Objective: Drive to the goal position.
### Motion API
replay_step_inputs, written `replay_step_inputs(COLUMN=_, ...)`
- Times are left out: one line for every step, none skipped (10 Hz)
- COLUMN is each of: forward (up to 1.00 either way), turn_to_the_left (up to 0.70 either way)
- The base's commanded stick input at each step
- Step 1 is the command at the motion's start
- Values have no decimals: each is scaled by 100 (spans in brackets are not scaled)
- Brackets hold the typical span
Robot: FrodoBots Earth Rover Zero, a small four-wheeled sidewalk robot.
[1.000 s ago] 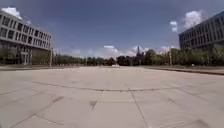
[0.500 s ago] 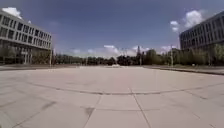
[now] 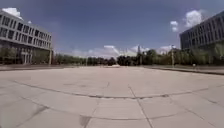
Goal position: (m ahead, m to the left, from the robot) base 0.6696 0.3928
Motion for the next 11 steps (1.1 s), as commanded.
replay_step_inputs(forward=50, turn_to_the_left=1)
replay_step_inputs(forward=50, turn_to_the_left=1)
replay_step_inputs(forward=50, turn_to_the_left=1)
replay_step_inputs(forward=50, turn_to_the_left=1)
replay_step_inputs(forward=50, turn_to_the_left=1)
replay_step_inputs(forward=50, turn_to_the_left=1)
replay_step_inputs(forward=50, turn_to_the_left=1)
replay_step_inputs(forward=50, turn_to_the_left=1)
replay_step_inputs(forward=50, turn_to_the_left=1)
replay_step_inputs(forward=50, turn_to_the_left=1)
replay_step_inputs(forward=50, turn_to_the_left=1)
